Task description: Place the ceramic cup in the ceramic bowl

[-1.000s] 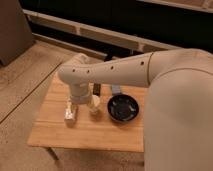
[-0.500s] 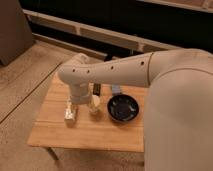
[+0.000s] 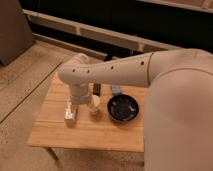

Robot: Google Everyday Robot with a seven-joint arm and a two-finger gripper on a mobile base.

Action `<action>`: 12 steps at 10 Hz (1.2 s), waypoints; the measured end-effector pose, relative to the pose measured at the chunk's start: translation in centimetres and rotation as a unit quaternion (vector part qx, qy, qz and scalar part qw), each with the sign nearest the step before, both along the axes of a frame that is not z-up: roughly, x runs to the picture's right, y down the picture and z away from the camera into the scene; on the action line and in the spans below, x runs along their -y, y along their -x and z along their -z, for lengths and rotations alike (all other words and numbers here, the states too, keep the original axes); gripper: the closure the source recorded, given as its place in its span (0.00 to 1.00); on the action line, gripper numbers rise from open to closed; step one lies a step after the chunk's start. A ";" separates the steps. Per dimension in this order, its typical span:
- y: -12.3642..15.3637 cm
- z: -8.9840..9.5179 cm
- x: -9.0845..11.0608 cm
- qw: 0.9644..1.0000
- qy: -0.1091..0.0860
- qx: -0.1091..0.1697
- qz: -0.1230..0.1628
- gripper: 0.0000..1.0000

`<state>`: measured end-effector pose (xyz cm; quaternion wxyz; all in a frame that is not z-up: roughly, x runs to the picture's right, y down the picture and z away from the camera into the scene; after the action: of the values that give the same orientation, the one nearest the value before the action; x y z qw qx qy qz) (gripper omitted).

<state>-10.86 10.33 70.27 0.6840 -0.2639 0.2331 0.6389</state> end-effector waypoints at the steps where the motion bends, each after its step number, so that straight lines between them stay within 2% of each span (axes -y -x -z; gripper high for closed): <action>1: 0.0 0.0 0.0 1.000 0.000 0.000 0.000 0.35; 5: 0.0 0.0 0.0 1.000 -0.001 -0.001 -0.001 0.35; 6: 0.0 0.0 0.3 1.000 -0.006 -0.003 -0.002 0.35; 7: 0.0 -0.3 0.9 1.000 -0.021 -0.006 -0.003 0.35; 8: -0.7 -0.8 2.5 0.998 -0.054 -0.019 0.002 0.35; 10: -2.6 -0.6 5.5 0.994 -0.103 -0.041 0.004 0.35; 12: -3.9 0.1 7.3 0.989 -0.137 -0.051 -0.004 0.35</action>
<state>-6.93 3.01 70.16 0.6987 -0.1359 0.1769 0.6797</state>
